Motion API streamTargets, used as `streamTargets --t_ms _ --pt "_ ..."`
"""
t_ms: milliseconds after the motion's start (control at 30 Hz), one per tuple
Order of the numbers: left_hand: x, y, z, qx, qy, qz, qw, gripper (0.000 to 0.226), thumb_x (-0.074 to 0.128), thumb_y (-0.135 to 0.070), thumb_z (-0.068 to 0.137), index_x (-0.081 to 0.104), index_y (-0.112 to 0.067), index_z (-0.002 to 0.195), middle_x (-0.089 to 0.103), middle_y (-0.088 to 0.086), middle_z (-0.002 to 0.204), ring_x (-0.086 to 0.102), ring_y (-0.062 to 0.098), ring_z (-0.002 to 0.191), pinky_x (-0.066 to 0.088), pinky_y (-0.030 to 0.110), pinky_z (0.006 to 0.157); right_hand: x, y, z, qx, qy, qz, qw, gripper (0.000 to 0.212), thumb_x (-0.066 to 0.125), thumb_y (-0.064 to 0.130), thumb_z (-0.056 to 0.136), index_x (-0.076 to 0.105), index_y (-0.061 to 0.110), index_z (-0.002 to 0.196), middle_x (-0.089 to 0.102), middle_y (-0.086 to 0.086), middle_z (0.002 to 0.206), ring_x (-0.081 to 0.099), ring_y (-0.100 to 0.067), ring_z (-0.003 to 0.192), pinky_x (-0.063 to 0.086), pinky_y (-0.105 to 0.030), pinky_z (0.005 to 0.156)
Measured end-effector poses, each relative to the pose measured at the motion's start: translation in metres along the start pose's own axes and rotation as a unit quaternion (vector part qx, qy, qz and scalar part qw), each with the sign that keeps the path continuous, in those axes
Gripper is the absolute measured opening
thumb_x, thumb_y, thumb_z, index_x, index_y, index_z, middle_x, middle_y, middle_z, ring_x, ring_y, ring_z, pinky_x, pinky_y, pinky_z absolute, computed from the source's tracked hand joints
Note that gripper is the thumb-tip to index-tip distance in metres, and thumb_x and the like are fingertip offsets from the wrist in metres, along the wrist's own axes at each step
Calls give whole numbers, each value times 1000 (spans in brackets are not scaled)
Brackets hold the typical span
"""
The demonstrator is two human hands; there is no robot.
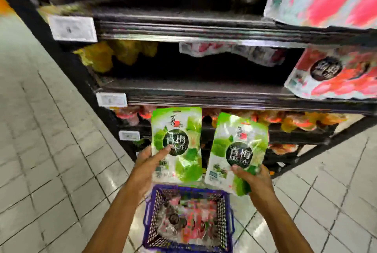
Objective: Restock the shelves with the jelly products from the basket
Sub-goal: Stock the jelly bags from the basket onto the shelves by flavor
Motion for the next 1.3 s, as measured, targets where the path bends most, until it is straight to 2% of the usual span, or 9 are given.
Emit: streamTargets --t_ms 133,233,467,733,833,1000,1167,1233,1300 --pt "10 -91 -33 97 22 -13 995 32 74 -34 67 75 -21 96 77 3 97 72 18 86 58 31 73 24 88 -16 -91 21 -13 996 56 85 15 53 67 8 105 77 -5 88 74 -19 75 56 -25 56" --pt "14 -161 -65 178 38 -10 983 44 77 -34 66 73 -15 105 75 7 106 72 22 96 59 33 79 43 155 -32 -159 51 -17 986 63 90 17 53 65 11 111 76 -8 98 74 -24 86 57 -27 62" --pt "33 -280 -127 307 52 -7 950 27 79 -29 66 77 -25 93 77 6 99 74 23 90 57 23 65 60 271 -72 -270 75 10 960 61 87 27 55 67 14 112 75 -9 103 73 -26 91 58 -27 67" --pt "61 -369 -170 336 112 -74 932 43 75 -28 69 72 -9 107 73 18 106 72 33 96 61 40 74 63 376 -116 -346 103 77 929 73 83 22 57 59 14 126 73 -13 111 71 -32 100 59 -41 79" --pt "75 -411 -186 353 141 -77 922 31 72 -23 72 75 -7 99 74 20 102 73 33 92 61 39 67 64 426 -135 -372 107 91 918 69 82 20 56 61 10 121 73 -17 108 71 -36 98 59 -47 81" --pt "97 -476 -210 405 148 -38 902 37 70 -26 77 71 -5 107 74 18 103 72 33 93 61 41 75 72 514 -173 -447 91 50 888 54 78 24 58 66 12 110 76 -8 92 73 -20 74 55 -28 55" --pt "104 -522 -217 428 119 -43 895 32 72 -25 78 71 -3 101 76 16 95 74 29 85 59 34 69 78 602 -187 -519 33 50 852 23 78 11 76 69 14 97 76 1 79 72 -13 66 53 -24 50" --pt "105 -538 -218 440 115 -41 890 25 71 -22 82 72 -4 100 77 12 94 75 24 83 59 28 62 85 632 -187 -532 17 46 846 22 80 13 76 67 17 94 75 2 77 72 -13 66 53 -25 49" --pt "104 -552 -219 455 101 -29 884 23 70 -23 84 73 -6 99 77 10 95 74 23 85 59 32 70 96 657 -185 -541 -1 25 841 33 83 19 74 65 19 101 75 -3 91 72 -18 77 59 -34 61"
Point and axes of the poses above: each hand's wrist, its own z-axis towards the middle knuckle, its own x-axis out of the palm, y = z × x, the point moved 9 cm from there along z, towards the middle knuckle
